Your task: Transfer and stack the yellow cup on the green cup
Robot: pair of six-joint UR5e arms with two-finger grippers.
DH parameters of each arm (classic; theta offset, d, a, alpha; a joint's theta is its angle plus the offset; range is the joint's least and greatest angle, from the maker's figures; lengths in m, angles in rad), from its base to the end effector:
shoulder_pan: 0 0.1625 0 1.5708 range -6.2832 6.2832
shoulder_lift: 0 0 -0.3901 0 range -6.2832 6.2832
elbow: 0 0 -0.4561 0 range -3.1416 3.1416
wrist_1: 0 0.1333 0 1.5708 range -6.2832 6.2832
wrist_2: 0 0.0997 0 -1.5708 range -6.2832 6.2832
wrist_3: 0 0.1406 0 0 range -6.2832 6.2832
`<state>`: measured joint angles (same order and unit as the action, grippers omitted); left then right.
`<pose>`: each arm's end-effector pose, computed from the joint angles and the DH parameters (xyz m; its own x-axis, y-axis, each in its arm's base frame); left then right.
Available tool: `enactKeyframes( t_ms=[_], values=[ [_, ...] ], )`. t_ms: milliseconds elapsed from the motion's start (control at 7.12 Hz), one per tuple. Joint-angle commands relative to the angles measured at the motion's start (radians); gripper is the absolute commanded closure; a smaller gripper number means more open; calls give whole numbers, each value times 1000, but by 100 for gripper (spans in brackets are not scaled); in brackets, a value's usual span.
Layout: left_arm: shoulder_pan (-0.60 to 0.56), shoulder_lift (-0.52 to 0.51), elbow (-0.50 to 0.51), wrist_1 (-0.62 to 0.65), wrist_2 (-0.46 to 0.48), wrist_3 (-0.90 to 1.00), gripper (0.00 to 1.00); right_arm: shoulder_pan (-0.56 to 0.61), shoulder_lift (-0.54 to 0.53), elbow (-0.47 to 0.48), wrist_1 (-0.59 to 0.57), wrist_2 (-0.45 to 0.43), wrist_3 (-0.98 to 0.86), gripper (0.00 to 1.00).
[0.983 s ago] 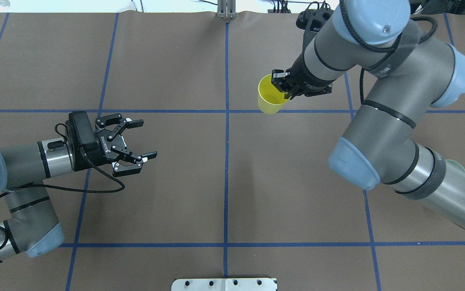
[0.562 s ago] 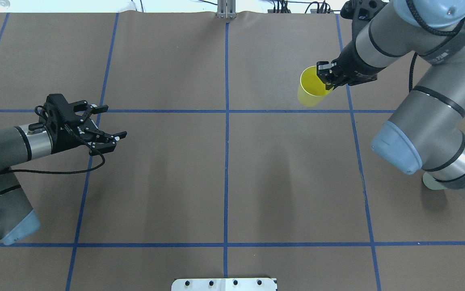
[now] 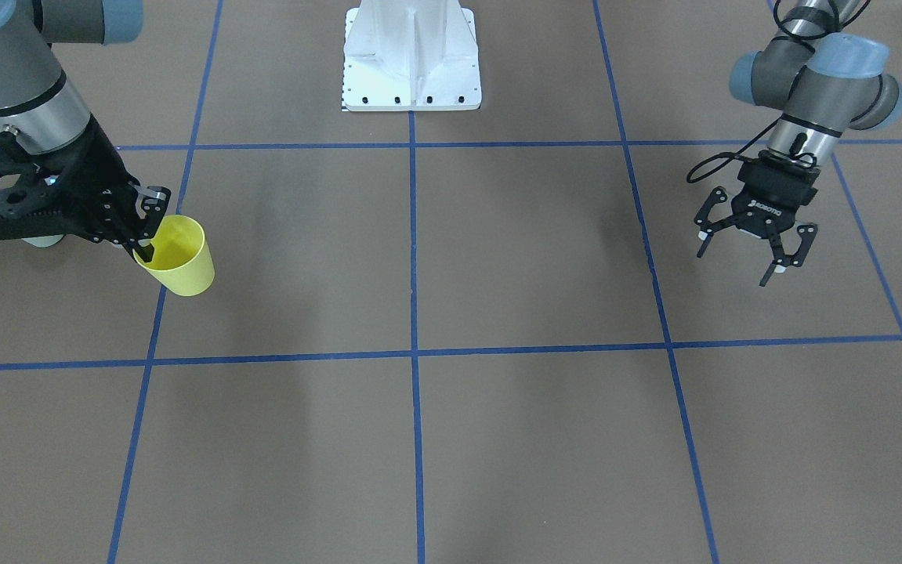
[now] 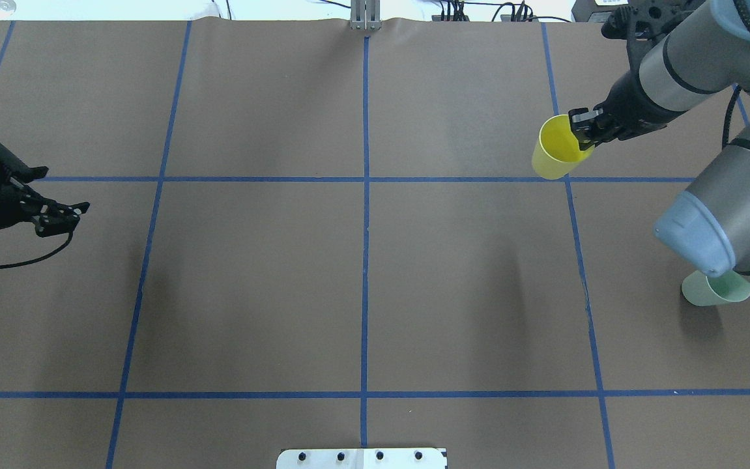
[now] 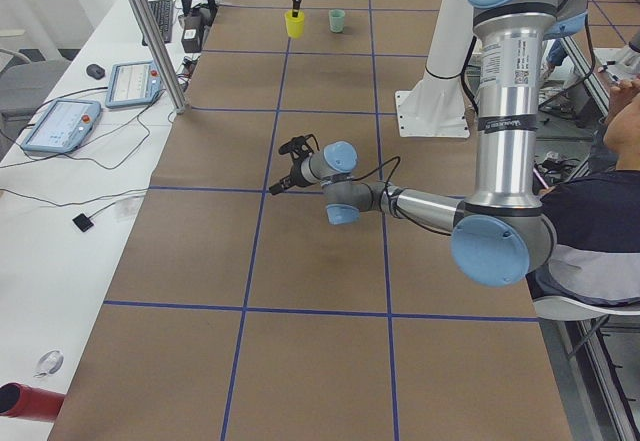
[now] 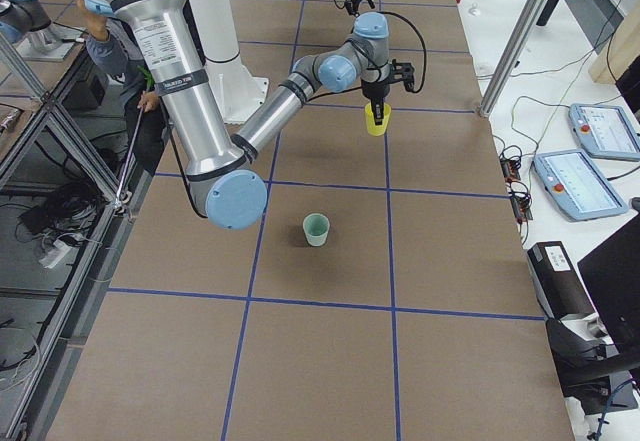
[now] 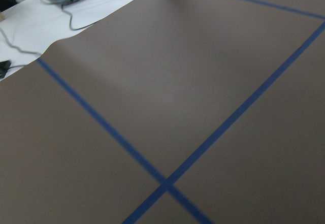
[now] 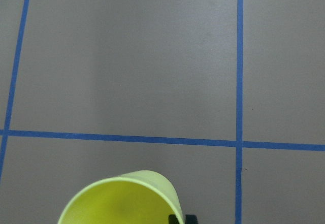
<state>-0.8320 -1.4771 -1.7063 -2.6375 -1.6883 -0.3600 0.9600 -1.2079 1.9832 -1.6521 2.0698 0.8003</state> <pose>0.3100 -0.5138 0.5049 0.7268 0.5823 -0.3642 -0.0473 0.5715 0.8192 -0.3014 -0.5456 0.2391 0.6951 -0.0735 0.7152 -0.0831 0.9799 0.1815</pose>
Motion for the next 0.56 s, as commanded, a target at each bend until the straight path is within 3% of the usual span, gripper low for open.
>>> enactKeyframes(
  t_ms=[0,140,421],
  values=[
    [-155,37,-16,191,-106,143,0,83,-73,14,2,83,-130,100],
    [-209,56,-16,259,-123,214,0,110,-99,22,3,110,-169,100],
    [-377,55,-18,384,-290,251,0,164,-166,51,3,128,-266,100]
  ],
)
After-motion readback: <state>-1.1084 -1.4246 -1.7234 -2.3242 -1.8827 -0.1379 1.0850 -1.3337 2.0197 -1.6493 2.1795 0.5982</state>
